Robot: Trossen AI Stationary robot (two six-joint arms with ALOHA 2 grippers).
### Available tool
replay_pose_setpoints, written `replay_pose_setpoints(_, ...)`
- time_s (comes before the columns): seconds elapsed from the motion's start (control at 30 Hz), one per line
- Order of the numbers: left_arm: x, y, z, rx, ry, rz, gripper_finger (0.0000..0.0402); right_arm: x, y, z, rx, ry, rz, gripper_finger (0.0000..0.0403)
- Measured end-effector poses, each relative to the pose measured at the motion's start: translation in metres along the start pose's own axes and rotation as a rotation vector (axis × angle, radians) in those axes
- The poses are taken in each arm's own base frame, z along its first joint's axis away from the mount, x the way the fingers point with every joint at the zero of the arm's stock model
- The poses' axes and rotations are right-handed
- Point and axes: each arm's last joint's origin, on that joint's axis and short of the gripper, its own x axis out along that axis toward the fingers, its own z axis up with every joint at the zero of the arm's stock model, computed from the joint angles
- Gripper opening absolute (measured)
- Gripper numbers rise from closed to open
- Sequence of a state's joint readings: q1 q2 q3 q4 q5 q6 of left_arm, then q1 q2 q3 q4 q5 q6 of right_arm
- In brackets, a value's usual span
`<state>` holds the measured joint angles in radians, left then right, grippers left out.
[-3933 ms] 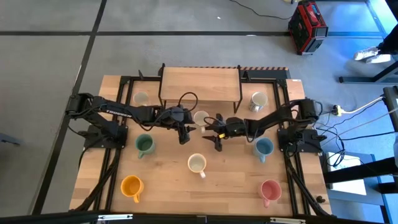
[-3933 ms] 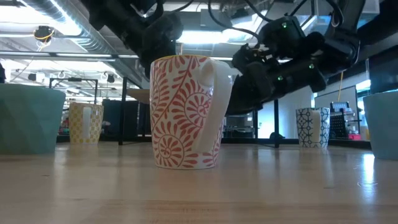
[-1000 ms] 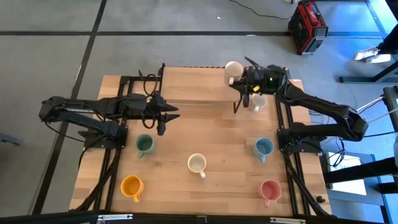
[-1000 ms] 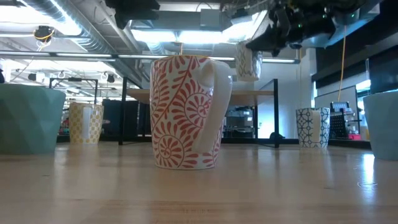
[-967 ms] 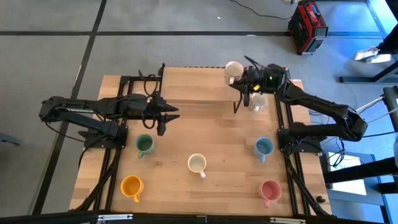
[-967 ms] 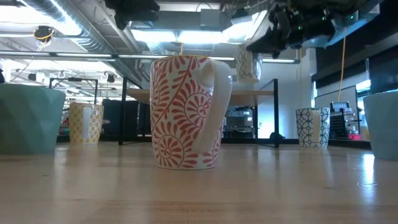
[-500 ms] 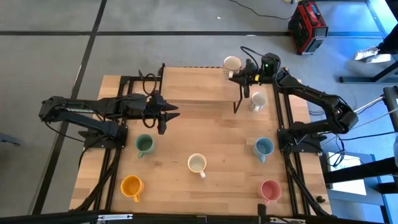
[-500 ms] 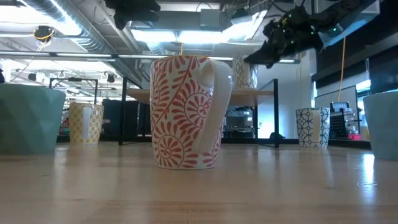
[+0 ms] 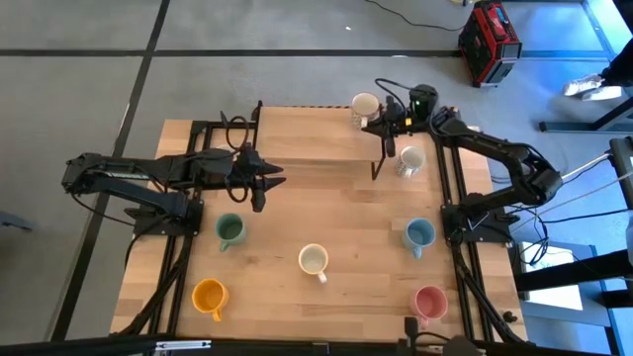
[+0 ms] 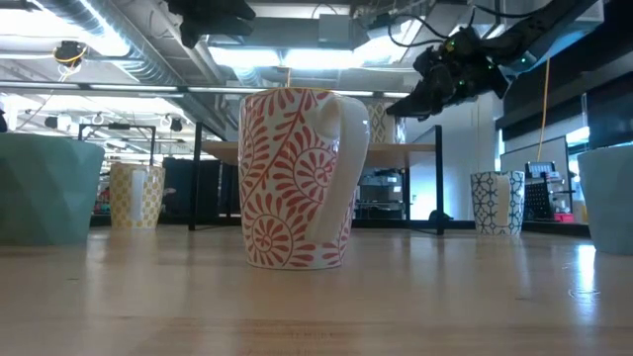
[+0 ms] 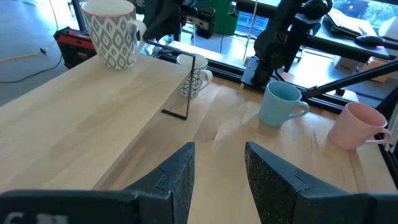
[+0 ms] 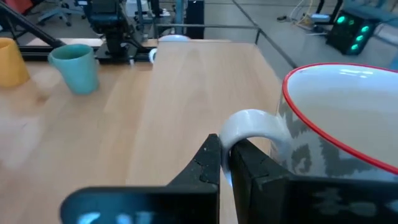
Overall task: Place coffee mugs
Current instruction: Put the gray patterned mug on the shelf
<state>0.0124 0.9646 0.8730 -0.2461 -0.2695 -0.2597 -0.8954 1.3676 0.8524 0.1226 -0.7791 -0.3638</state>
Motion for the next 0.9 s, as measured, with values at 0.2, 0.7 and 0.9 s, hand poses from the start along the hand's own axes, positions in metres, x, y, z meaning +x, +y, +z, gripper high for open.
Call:
replay_pose_setpoints(0.2, 0.0, 0.0, 0.0, -0.001, 0.0, 0.0, 0.0135, -0.0083, -0.0099, -0.0047, 0.017, 0.001, -0.028, 0.0)
replay_pose_setpoints(0.7, 0.0, 0.0, 0.0, -0.002, -0.001, 0.001, 0.0135, -0.0096, -0.0097, -0.0064, 0.041, 0.002, 0.001, 0.0024)
replay_pose_setpoints(0.9, 0.0, 0.0, 0.0, -0.002, -0.001, 0.002, 0.0135, -0.0098, -0.011, -0.0065, 0.038, 0.018, -0.048, 0.0058)
